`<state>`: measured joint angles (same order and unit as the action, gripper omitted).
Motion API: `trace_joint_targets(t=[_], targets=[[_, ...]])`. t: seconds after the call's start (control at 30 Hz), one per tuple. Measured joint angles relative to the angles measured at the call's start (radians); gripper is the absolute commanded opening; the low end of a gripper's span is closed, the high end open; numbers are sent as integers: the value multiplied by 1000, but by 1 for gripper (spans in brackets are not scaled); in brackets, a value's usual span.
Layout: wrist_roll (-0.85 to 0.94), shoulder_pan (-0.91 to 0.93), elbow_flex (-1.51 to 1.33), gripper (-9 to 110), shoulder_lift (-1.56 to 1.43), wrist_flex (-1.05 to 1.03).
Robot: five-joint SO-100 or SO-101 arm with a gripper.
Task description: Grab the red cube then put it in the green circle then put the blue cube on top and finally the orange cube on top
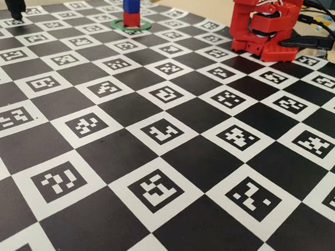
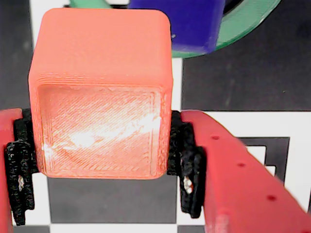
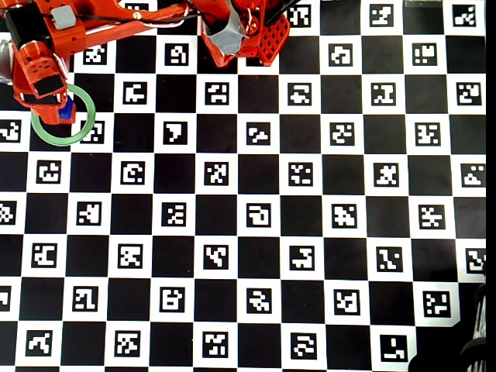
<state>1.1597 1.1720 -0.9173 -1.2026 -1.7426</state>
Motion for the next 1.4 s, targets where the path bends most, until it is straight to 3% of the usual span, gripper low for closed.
trace_joint_targets(t=[1.4], targets=[[-6, 31, -117, 13, 55, 5]])
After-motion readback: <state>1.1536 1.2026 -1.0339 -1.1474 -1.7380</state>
